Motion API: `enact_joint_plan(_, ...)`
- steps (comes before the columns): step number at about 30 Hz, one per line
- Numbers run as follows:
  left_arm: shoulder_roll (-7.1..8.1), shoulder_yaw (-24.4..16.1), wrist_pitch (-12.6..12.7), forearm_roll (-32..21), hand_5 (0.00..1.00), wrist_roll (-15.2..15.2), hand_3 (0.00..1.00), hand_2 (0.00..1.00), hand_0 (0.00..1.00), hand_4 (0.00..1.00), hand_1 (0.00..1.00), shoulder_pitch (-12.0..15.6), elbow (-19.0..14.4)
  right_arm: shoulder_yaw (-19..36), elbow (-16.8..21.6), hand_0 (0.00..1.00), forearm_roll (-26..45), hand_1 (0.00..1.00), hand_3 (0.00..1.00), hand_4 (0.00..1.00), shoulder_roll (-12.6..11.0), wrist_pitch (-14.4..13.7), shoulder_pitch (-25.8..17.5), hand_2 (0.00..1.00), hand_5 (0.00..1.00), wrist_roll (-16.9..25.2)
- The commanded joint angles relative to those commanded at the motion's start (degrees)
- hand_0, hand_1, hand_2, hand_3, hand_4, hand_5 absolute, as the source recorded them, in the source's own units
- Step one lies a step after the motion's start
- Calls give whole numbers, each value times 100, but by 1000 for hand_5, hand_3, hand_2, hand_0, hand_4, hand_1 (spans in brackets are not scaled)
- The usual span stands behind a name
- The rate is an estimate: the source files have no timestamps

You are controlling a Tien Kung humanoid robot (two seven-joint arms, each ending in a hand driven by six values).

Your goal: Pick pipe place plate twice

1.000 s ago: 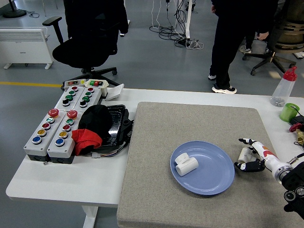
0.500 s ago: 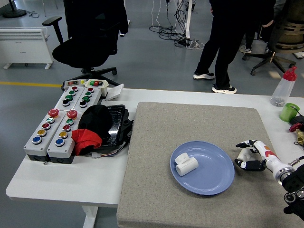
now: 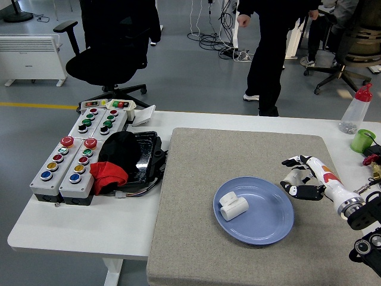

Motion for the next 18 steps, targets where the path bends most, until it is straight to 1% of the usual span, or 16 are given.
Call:
enact_joint_plan(2, 5, 24, 6, -33, 998, -9, 602, 659, 664, 461, 637, -6, 2, -150, 281, 301, -35, 440, 648, 571, -41, 71, -55, 545, 161, -108)
enact_joint_plan(4, 6, 31, 14, -52, 998, -18, 602, 659, 664, 461, 637, -10, 6, -255, 456, 301, -56, 440, 648, 571, -64, 100, -94, 545, 161, -169)
enact_joint_plan(6, 8, 37, 21, -66, 998, -27, 602, 659, 664, 461, 637, -16, 10, -339, 583, 301, -86, 440, 648, 571, -81, 132, -127, 545, 161, -231)
enact_joint_plan(7, 9, 40, 23, -71, 998, -32, 605, 658, 664, 461, 636, -20, 12, -386, 644, 323, -109, 463, 659, 580, -89, 157, -145, 555, 171, -277)
enact_joint_plan(8, 9, 41, 27, -75, 998, -38, 605, 658, 664, 461, 636, -26, 15, -457, 715, 323, -140, 463, 659, 580, -101, 193, -165, 555, 171, -349)
enact_joint_plan(12, 9, 31, 33, -72, 998, -48, 605, 658, 664, 461, 636, -41, 22, -649, 828, 323, -254, 463, 659, 580, -120, 237, -226, 555, 171, -519)
enact_joint_plan(13, 9, 31, 35, -79, 998, -52, 604, 658, 664, 461, 637, -44, 24, -699, 838, 639, -281, 697, 845, 706, -120, 249, -243, 790, 284, -574)
enact_joint_plan(16, 10, 24, 28, -61, 998, -50, 604, 658, 664, 461, 637, -55, 24, -801, 807, 639, -336, 697, 845, 706, -93, 347, -256, 790, 284, -781)
enact_joint_plan(18, 10, 22, 24, -56, 998, -47, 604, 658, 664, 461, 637, -60, 24, -806, 764, 639, -339, 697, 845, 706, -64, 390, -266, 790, 284, -783)
